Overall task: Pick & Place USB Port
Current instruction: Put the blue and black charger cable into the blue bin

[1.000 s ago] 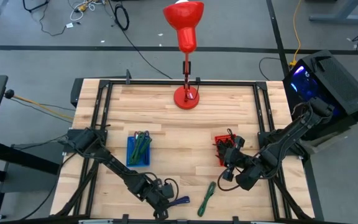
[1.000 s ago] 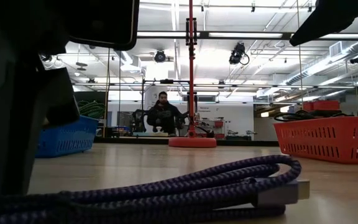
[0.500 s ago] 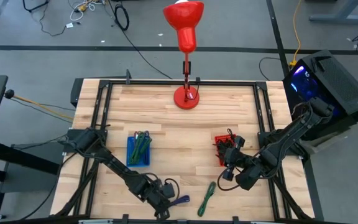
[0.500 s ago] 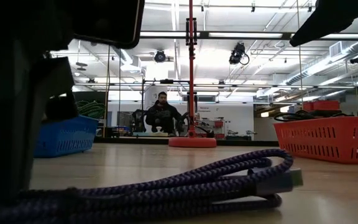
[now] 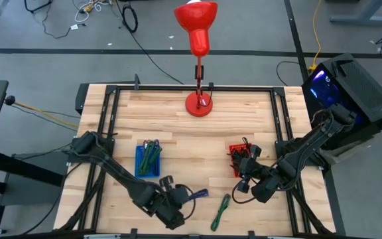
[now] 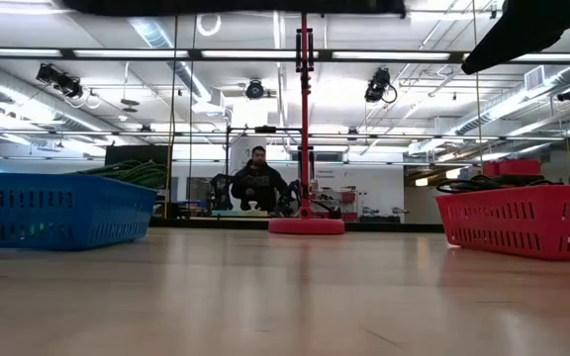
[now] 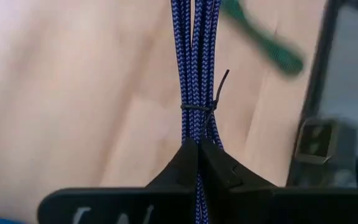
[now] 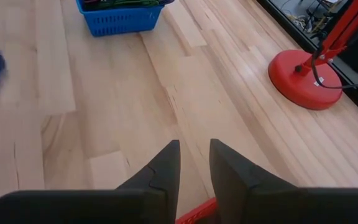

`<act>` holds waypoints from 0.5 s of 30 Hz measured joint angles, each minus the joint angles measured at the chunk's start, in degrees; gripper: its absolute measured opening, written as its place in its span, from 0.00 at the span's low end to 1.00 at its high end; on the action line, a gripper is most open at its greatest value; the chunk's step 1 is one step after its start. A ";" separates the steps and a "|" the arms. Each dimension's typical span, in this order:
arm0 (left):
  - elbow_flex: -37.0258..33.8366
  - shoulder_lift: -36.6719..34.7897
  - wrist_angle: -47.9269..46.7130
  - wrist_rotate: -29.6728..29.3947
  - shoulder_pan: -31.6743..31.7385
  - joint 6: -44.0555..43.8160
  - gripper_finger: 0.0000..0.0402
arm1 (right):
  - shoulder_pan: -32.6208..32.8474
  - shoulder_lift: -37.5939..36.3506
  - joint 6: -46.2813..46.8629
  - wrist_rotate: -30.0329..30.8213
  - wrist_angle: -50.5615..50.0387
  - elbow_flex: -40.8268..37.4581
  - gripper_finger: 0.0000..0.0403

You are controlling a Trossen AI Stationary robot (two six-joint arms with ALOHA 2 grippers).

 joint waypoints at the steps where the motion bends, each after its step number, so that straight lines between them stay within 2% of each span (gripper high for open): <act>1: 2.03 -0.29 -2.34 -2.07 -0.28 0.20 0.01 | 0.00 0.00 0.01 0.00 -0.04 0.00 0.22; 3: 5.85 -0.45 -9.77 -6.90 -1.09 -0.73 0.01 | -0.02 0.00 0.02 -0.02 -0.21 0.00 0.22; 5: 8.19 -0.89 -19.10 -12.54 -2.36 -5.82 0.01 | 0.00 -0.01 0.04 -0.08 -0.32 0.00 0.22; 7: 8.91 -2.02 -28.26 -17.82 -4.11 -15.20 0.01 | -0.02 0.00 0.04 -0.36 -0.79 -0.02 0.22; 10: 8.89 -3.06 -42.74 -21.40 -7.57 -32.10 0.01 | 0.00 0.00 0.07 -0.50 -0.95 -0.02 0.22; 15: 2.56 -6.77 -41.51 -30.19 -12.62 -44.72 0.01 | 0.00 -0.02 0.07 -0.48 -1.12 -0.07 0.22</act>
